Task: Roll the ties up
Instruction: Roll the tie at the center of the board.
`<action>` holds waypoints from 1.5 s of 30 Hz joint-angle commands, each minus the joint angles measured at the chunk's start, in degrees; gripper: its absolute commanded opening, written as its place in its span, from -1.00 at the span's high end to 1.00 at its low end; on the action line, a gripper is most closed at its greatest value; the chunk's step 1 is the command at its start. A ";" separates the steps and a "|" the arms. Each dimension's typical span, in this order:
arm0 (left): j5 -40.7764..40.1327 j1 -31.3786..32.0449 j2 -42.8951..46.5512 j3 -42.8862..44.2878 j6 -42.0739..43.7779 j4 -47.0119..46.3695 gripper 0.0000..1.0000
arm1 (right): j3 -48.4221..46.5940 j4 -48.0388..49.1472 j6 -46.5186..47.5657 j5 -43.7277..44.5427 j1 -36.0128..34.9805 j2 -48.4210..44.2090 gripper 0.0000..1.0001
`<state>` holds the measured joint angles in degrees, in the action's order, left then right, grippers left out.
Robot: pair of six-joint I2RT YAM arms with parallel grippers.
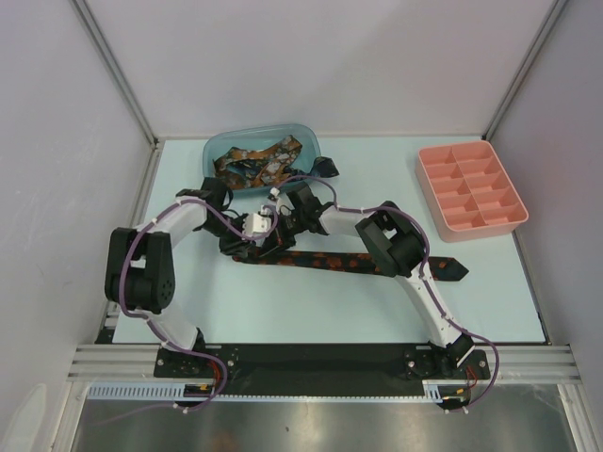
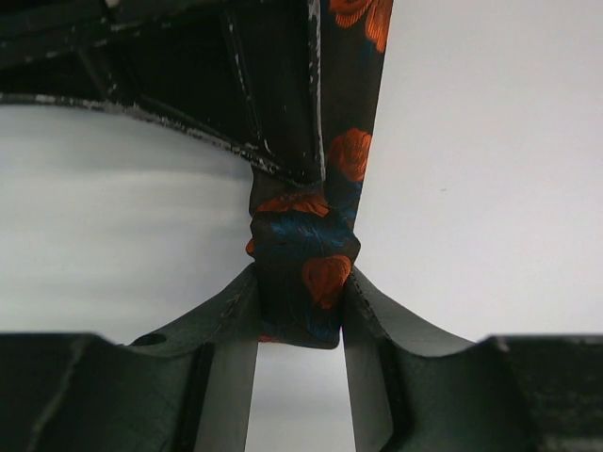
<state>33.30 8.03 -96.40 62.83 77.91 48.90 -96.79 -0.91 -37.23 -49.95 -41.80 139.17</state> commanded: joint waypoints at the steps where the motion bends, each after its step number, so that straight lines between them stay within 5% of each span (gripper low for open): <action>1: 2.21 1.46 -2.03 1.51 -0.65 -1.27 0.14 | -1.73 0.11 0.67 -0.49 -0.65 -0.48 1.00; 34: 0.89 2.87 -4.50 1.68 3.83 1.02 0.09 | 0.64 2.66 -4.87 -3.13 -0.65 -1.45 1.00; 45: -5.79 3.31 -7.57 1.24 6.55 1.81 0.26 | 2.48 -4.97 0.84 -5.50 2.24 -6.71 0.42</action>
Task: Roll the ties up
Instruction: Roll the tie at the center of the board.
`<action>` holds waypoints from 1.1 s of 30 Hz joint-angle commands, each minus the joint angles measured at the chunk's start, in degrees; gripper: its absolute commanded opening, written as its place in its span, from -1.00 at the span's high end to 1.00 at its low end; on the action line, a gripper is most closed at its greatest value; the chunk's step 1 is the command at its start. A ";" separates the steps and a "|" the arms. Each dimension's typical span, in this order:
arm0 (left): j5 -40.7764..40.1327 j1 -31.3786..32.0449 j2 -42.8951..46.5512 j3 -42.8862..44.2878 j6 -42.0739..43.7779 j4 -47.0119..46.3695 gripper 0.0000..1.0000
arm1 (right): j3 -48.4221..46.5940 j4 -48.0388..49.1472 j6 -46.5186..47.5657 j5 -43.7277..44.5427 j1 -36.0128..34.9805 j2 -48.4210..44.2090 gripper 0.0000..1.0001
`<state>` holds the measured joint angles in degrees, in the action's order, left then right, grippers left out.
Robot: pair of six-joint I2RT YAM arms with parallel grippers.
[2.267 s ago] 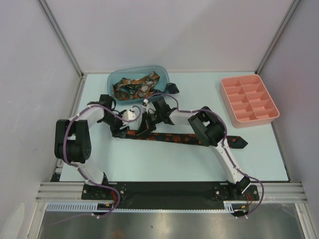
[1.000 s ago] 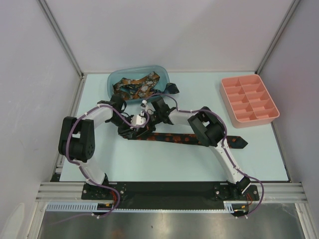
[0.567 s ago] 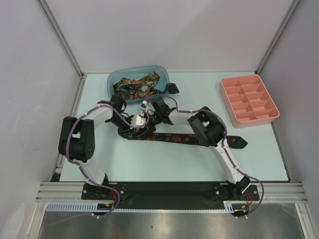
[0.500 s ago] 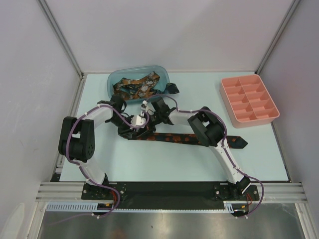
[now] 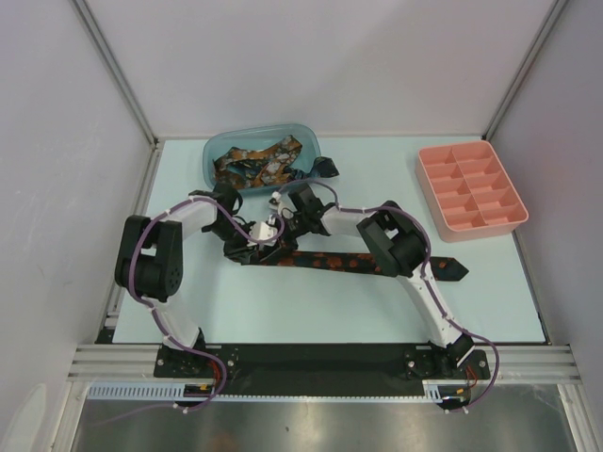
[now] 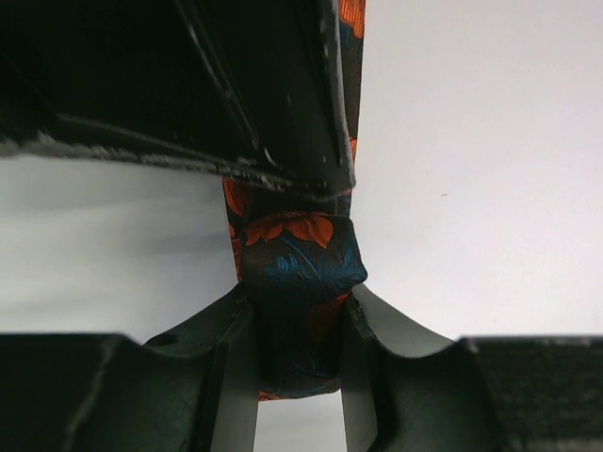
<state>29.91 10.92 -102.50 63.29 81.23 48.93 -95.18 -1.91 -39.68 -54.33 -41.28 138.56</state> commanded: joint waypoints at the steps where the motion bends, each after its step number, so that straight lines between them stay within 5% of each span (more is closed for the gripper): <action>1: -2.49 0.42 -1.48 0.70 3.41 1.87 0.27 | 1.13 -4.50 3.90 -1.31 1.99 -6.81 0.38; 9: -2.67 0.51 -1.83 0.78 3.94 1.79 0.26 | 2.45 0.49 -1.97 -2.19 2.87 -9.81 0.01; 33: -1.88 0.42 -0.69 -1.23 2.62 -0.24 0.24 | 6.06 13.43 -14.72 -1.05 0.85 -4.71 0.12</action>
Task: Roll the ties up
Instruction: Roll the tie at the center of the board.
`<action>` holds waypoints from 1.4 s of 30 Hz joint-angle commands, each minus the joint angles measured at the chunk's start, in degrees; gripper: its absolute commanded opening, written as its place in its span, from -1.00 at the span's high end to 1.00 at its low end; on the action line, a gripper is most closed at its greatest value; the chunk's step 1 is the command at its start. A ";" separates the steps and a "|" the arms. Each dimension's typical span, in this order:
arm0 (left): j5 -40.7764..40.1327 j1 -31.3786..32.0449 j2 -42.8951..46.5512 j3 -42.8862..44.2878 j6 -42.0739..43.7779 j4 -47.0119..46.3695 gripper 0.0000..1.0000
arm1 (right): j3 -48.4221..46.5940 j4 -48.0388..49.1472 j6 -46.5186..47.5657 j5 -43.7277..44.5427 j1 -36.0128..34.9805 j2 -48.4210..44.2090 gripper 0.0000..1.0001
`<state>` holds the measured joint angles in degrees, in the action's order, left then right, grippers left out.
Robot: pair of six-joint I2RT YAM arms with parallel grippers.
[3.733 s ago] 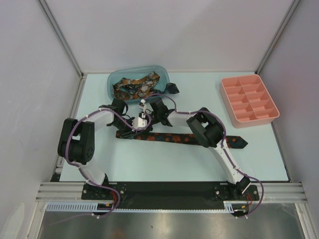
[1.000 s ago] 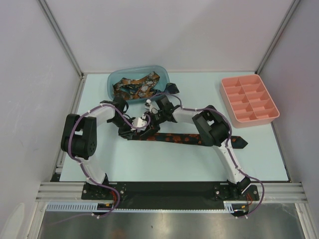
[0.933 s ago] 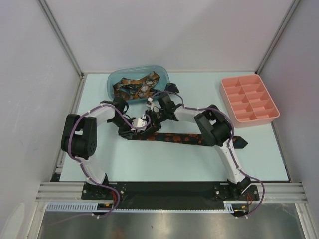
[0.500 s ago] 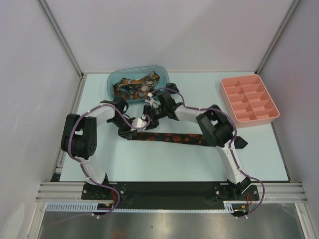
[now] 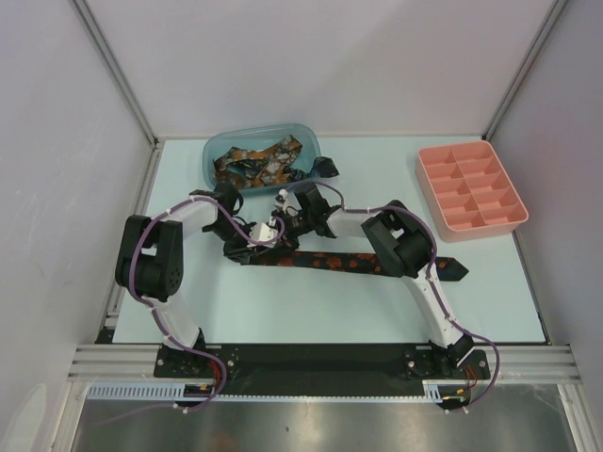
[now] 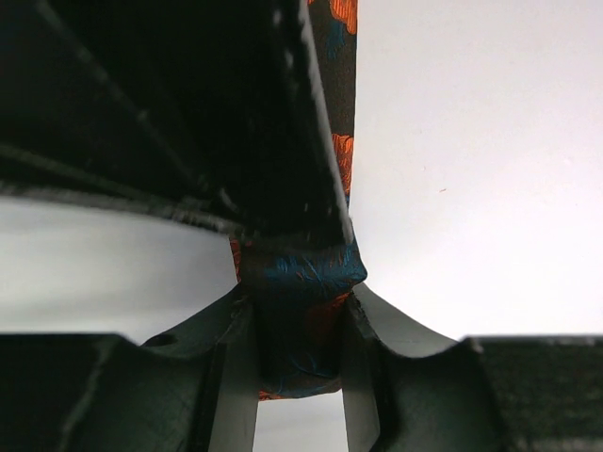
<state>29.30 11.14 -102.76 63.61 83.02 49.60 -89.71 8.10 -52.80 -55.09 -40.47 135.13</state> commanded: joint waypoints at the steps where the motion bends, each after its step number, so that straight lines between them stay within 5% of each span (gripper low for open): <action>1: -1.18 0.20 -0.51 -1.56 0.65 -0.91 0.24 | 0.42 4.55 -2.13 -0.19 -0.05 -0.93 0.12; 15: -1.61 0.20 -0.60 -1.39 0.56 -1.09 0.21 | -3.54 4.56 -3.02 1.38 -1.90 2.59 0.24; 18: -1.70 0.20 -0.51 -1.65 0.82 -1.09 0.21 | -4.15 3.16 -1.44 2.00 -1.63 2.94 0.43; 22: -1.88 0.20 -0.51 -2.00 0.91 -1.35 0.20 | -3.63 1.40 0.84 2.00 -1.28 2.51 0.95; 32: 3.66 -5.07 1.68 1.86 -3.13 -1.62 -0.58 | 1.65 -5.89 6.56 2.00 1.18 -0.92 1.00; 37: 4.71 -5.69 2.57 1.34 -2.78 -1.79 -0.73 | 0.77 -7.75 8.67 2.71 1.53 -0.31 1.00; 42: 6.03 -4.72 1.69 1.78 -4.01 -1.97 -0.65 | -0.02 -10.47 10.60 3.32 1.45 0.05 1.00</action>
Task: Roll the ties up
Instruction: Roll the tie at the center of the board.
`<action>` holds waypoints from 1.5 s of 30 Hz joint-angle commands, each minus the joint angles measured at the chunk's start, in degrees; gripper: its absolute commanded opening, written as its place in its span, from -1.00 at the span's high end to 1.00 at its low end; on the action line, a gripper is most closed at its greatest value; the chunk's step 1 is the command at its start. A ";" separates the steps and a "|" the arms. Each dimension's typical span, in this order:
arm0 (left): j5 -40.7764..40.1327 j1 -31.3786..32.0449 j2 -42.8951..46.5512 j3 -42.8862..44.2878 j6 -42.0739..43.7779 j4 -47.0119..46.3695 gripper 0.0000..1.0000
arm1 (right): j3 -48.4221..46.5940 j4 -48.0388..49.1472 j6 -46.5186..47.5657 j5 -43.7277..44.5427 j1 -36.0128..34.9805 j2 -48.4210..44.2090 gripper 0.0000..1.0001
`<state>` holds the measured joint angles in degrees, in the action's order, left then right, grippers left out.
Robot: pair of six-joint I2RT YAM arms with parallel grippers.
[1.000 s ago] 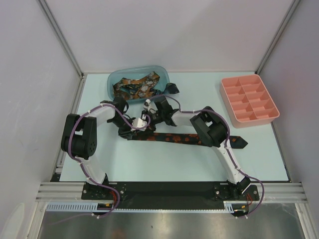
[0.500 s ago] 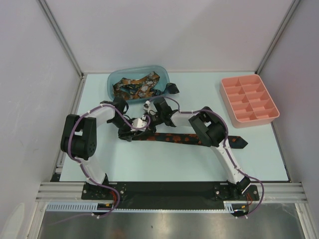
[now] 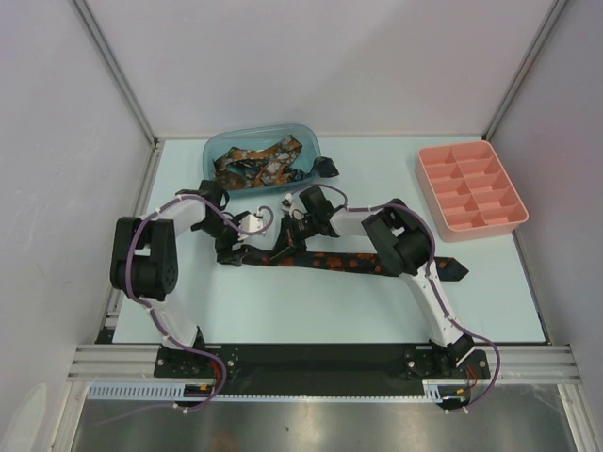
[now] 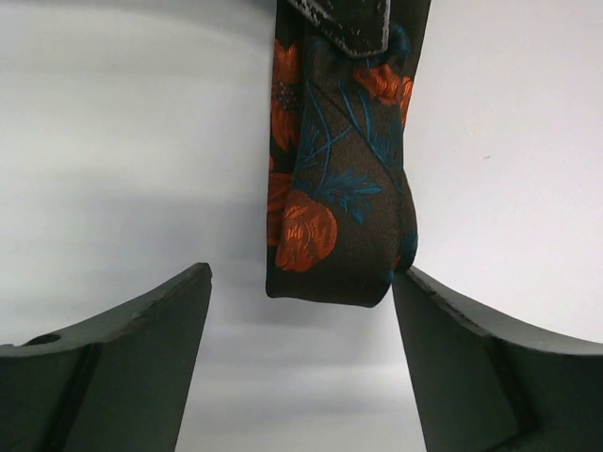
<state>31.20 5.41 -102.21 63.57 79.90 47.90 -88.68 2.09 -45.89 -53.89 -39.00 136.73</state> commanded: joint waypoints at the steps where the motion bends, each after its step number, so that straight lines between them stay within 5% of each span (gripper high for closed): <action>1: 4.31 1.27 1.14 1.99 -1.06 -0.18 -0.58 | -1.31 -4.63 3.88 2.12 -0.02 -1.55 1.00; 12: 8.08 6.36 3.16 4.45 -3.08 1.40 0.03 | -2.02 -7.01 6.42 3.26 -0.63 -1.20 1.00; 31: -1.05 15.24 -3.61 3.32 -5.28 0.09 0.16 | -0.53 -2.97 3.36 0.02 -0.55 -2.60 0.99; 37: -5.45 15.16 -3.52 0.41 -2.99 -0.44 0.30 | 1.41 -6.46 5.09 -3.41 2.53 -8.14 0.58; 41: -4.75 15.24 -4.92 2.87 -4.57 -0.18 0.36 | 3.16 -8.33 5.99 -4.73 3.76 -11.13 0.49; 45: -4.83 15.24 -5.54 3.49 -4.75 -0.18 0.36 | 5.97 -0.28 0.55 -5.35 3.23 -12.71 0.40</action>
<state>29.89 20.51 -105.19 66.57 75.31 46.92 -84.75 -4.36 -41.91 -56.60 -35.09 128.03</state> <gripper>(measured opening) 0.361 0.290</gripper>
